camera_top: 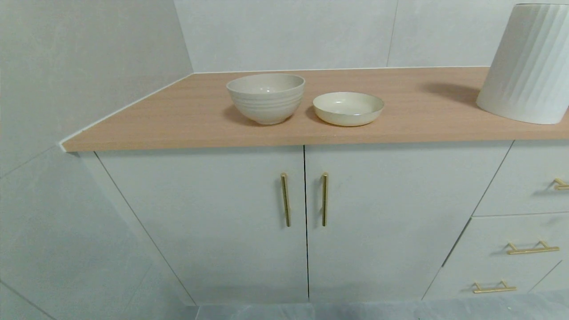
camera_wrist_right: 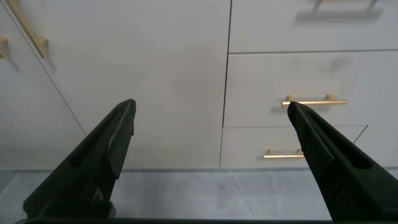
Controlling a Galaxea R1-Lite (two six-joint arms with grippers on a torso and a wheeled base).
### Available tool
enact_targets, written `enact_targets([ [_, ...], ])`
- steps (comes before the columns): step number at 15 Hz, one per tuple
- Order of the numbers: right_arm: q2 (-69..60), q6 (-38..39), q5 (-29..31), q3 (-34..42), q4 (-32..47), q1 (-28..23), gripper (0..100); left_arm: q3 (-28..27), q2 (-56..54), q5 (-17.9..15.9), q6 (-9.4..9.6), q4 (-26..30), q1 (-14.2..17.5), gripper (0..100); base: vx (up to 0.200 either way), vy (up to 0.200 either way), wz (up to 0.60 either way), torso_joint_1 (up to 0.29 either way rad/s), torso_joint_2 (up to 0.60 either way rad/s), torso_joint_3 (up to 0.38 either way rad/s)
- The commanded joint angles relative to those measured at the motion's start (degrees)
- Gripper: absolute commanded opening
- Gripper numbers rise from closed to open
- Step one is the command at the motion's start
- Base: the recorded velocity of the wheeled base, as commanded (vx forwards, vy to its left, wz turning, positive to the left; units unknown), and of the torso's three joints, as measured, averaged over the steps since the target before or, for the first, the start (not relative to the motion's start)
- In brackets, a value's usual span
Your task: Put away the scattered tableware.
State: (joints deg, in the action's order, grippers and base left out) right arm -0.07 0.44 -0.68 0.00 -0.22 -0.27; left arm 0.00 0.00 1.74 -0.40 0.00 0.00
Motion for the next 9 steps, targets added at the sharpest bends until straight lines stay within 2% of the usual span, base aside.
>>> enact_targets([
  [1,0.07,0.0,-0.02,0.0,-0.04,0.0,100,0.0,0.0,0.01,-0.04,0.0,0.0,100,0.0,0.0,0.0,-0.051,0.19,0.119],
  [9,0.07,-0.09,-0.11,0.0,-0.04,0.0,100,0.0,0.0,0.01,0.05,0.0,0.0,100,0.0,0.0,0.0,-0.006,0.03,0.018],
])
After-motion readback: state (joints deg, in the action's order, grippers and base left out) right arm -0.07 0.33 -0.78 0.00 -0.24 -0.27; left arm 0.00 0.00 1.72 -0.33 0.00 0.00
